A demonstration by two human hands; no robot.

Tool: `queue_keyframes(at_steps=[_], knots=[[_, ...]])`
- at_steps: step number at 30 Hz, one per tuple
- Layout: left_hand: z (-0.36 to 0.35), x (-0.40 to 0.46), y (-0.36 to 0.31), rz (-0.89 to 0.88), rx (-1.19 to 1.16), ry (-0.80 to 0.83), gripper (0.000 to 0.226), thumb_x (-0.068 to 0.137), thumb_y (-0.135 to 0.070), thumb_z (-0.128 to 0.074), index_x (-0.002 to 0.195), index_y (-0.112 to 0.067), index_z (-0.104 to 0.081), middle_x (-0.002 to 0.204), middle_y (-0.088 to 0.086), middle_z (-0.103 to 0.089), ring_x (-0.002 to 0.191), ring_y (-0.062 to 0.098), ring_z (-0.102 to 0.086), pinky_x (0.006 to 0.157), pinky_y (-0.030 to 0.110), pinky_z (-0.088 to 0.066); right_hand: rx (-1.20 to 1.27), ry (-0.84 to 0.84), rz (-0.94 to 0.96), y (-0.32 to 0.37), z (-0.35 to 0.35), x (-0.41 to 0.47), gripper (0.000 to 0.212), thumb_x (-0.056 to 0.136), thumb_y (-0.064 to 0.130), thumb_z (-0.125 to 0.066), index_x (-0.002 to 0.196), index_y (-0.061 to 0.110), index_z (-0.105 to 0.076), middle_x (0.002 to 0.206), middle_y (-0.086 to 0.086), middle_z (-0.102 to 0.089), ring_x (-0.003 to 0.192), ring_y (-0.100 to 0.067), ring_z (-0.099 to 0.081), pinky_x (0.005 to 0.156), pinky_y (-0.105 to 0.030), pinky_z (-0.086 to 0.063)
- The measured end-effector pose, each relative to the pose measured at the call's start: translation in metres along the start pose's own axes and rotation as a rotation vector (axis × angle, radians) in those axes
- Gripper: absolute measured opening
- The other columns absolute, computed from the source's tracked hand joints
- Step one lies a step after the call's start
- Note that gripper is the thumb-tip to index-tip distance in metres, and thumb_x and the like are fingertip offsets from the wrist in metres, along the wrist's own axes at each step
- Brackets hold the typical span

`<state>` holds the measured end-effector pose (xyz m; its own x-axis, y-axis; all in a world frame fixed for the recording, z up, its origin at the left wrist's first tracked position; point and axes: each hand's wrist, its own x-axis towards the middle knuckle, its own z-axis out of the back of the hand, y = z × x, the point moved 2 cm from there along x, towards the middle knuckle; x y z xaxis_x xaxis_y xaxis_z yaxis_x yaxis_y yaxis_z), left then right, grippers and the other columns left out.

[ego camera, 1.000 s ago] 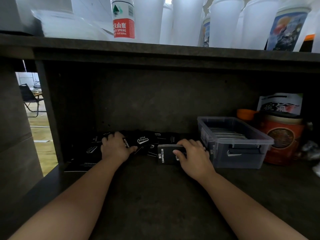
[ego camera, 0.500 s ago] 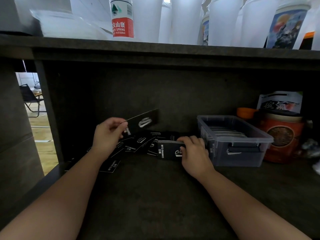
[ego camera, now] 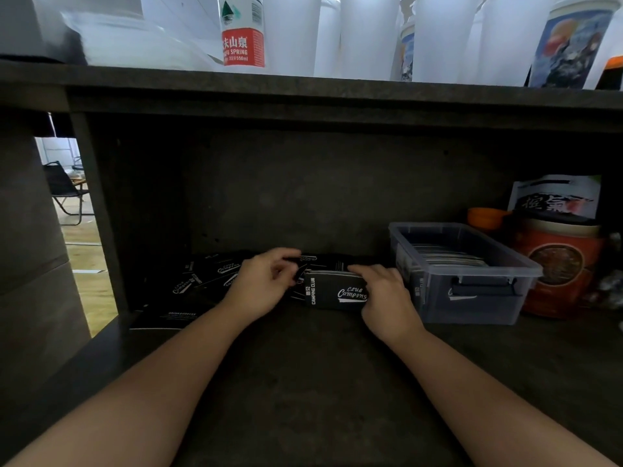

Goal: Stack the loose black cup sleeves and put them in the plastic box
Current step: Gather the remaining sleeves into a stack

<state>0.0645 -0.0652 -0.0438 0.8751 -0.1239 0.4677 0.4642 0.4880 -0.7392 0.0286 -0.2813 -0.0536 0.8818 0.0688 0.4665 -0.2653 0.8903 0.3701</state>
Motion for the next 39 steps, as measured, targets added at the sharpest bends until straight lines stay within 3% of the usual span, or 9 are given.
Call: queue_keyframes(at_steps=[4, 8, 13, 20, 23, 29, 34, 37, 39], knots=[[0.045, 0.013, 0.043, 0.246, 0.637, -0.228, 0.051, 0.095, -0.035, -0.054, 0.14, -0.013, -0.045, 0.137, 0.015, -0.051, 0.12, 0.033, -0.054, 0.1, 0.042, -0.045, 0.016, -0.017, -0.006, 0.0, -0.003, -0.001, 0.061, 0.087, 0.001, -0.052, 0.141, 0.029, -0.045, 0.133, 0.003, -0.048, 0.124, -0.019, -0.035, 0.103, -0.048, -0.038], [0.063, 0.004, 0.077, 0.711, 0.84, 0.047, 0.078, 0.094, -0.065, -0.033, 0.153, -0.016, -0.02, 0.16, 0.01, -0.015, 0.143, 0.036, -0.021, 0.113, 0.046, -0.024, 0.041, -0.065, -0.001, 0.001, -0.005, -0.001, 0.032, 0.098, 0.026, -0.05, 0.129, 0.031, -0.051, 0.124, 0.005, -0.051, 0.119, -0.016, -0.037, 0.099, -0.045, -0.041], [0.062, 0.011, 0.072, 0.61, 0.904, -0.036, 0.076, 0.089, -0.063, -0.048, 0.139, -0.007, -0.041, 0.144, 0.015, -0.043, 0.133, 0.035, -0.036, 0.104, 0.039, -0.036, 0.101, -0.115, 0.03, 0.001, -0.005, 0.001, 0.026, 0.093, 0.024, -0.06, 0.118, 0.031, -0.06, 0.113, 0.005, -0.06, 0.108, -0.015, -0.047, 0.092, -0.044, -0.047], [0.068, 0.007, 0.073, 0.684, 0.844, -0.044, 0.091, 0.077, -0.074, -0.056, 0.142, -0.012, -0.04, 0.145, 0.015, -0.038, 0.134, 0.037, -0.03, 0.104, 0.042, -0.035, 0.144, -0.122, 0.039, -0.002, -0.003, 0.001, 0.037, 0.094, 0.005, -0.055, 0.125, 0.025, -0.063, 0.115, 0.001, -0.063, 0.108, -0.015, -0.05, 0.092, -0.028, -0.043], [0.073, 0.003, 0.071, 0.687, 0.801, -0.152, 0.09, 0.069, -0.071, -0.068, 0.135, -0.015, -0.048, 0.139, 0.017, -0.042, 0.129, 0.037, -0.035, 0.101, 0.044, -0.039, 0.126, -0.103, 0.034, -0.003, -0.005, 0.001, 0.044, 0.093, 0.001, -0.053, 0.128, 0.027, -0.06, 0.118, 0.0, -0.061, 0.111, -0.016, -0.049, 0.096, -0.035, -0.045], [0.074, 0.004, 0.044, 0.333, 0.273, -0.542, 0.019, 0.092, -0.02, -0.063, 0.109, -0.012, -0.062, 0.097, 0.009, -0.065, 0.089, 0.028, -0.064, 0.069, 0.03, -0.046, 0.069, -0.073, 0.006, -0.003, -0.006, 0.002, 0.046, 0.093, 0.005, -0.051, 0.129, 0.033, -0.055, 0.12, 0.006, -0.055, 0.113, -0.014, -0.043, 0.095, -0.046, -0.045], [0.049, 0.004, 0.021, 0.294, -0.536, -0.162, 0.01, 0.092, -0.016, -0.062, 0.098, -0.018, -0.07, 0.096, 0.005, -0.072, 0.085, 0.014, -0.068, 0.07, 0.021, -0.052, 0.094, -0.072, 0.016, -0.004, -0.006, 0.004, 0.039, 0.096, 0.012, -0.048, 0.129, 0.032, -0.055, 0.121, 0.006, -0.055, 0.113, -0.014, -0.042, 0.095, -0.043, -0.044], [0.034, 0.002, 0.024, 0.248, -0.265, 0.168, 0.012, 0.085, -0.02, -0.07, 0.097, -0.02, -0.073, 0.095, 0.0, -0.073, 0.088, 0.013, -0.069, 0.076, 0.023, -0.053, 0.149, -0.08, 0.021, -0.004, -0.004, 0.004, 0.037, 0.098, 0.013, -0.042, 0.13, 0.026, -0.056, 0.121, 0.003, -0.057, 0.113, -0.014, -0.044, 0.097, -0.039, -0.043], [0.023, 0.003, 0.026, 0.218, 0.016, 0.181, 0.013, 0.079, -0.021, -0.078, 0.09, -0.027, -0.074, 0.088, -0.003, -0.073, 0.086, 0.012, -0.069, 0.084, 0.032, -0.054, 0.213, -0.098, 0.013, -0.003, -0.001, 0.003, 0.034, 0.1, 0.017, -0.038, 0.127, 0.024, -0.058, 0.118, 0.003, -0.059, 0.111, -0.012, -0.046, 0.097, -0.036, -0.042]])
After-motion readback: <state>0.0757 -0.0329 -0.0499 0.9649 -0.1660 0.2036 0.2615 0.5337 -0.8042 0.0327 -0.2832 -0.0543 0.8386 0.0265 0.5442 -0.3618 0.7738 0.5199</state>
